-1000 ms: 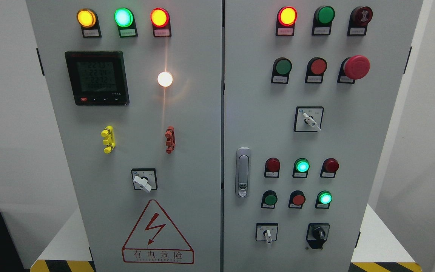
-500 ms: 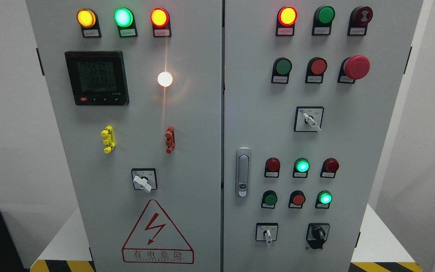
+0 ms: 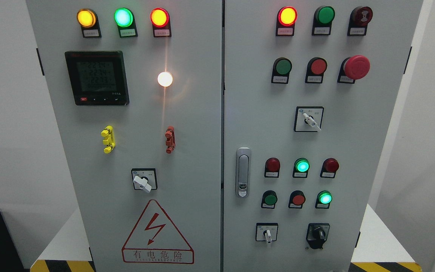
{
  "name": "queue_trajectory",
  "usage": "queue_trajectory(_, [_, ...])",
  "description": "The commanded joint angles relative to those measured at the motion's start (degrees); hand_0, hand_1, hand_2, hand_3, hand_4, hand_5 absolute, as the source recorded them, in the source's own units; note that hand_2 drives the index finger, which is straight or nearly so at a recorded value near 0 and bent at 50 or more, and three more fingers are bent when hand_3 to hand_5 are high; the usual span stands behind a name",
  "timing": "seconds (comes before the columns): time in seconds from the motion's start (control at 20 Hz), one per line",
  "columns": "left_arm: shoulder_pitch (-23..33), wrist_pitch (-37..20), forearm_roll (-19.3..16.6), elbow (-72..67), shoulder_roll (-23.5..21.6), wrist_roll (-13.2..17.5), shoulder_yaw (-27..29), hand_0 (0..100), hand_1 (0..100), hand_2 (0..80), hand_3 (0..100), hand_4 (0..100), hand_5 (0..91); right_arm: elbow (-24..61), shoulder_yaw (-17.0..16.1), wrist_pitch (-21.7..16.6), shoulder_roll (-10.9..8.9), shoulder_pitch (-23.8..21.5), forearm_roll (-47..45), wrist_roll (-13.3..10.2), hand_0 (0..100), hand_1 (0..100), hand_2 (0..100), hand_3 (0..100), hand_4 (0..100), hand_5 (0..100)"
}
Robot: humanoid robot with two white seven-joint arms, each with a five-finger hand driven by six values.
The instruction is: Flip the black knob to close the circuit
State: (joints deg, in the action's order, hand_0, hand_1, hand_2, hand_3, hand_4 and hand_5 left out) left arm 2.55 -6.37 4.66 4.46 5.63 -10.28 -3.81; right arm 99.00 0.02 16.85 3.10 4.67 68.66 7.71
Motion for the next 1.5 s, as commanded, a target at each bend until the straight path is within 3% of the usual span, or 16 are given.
queue_trajectory(0.0, [0.0, -0.05, 0.0, -0.06, 0.0, 0.26, 0.03, 12, 56, 0.0, 0, 0, 0.0, -0.39, -1.43, 1.77, -2.4, 2.97, 0.6, 1.95, 0, 0, 93, 100, 97, 98])
queue_trajectory(0.2, [0.0, -0.05, 0.0, 0.02, 0.0, 0.26, 0.03, 12, 56, 0.0, 0, 0, 0.0, -1.36, -1.34, 2.75, -4.68, 4.46, 0.59, 2.66, 0, 0, 93, 100, 97, 98])
queue_trajectory(0.5, [0.0, -0.05, 0.0, 0.02, 0.0, 0.18, -0.06, 12, 56, 0.0, 0, 0, 0.0, -1.53, -1.26, 4.77, -4.77, 6.75, 0.42, 4.07, 0, 0, 93, 100, 97, 98])
queue_trajectory(1.45, [0.0, -0.05, 0.0, -0.06, 0.0, 0.26, 0.03, 12, 56, 0.0, 0, 0, 0.0, -1.62, -1.08, 5.12, -5.91, 8.15, 0.68, 5.74, 0, 0, 94, 100, 97, 98])
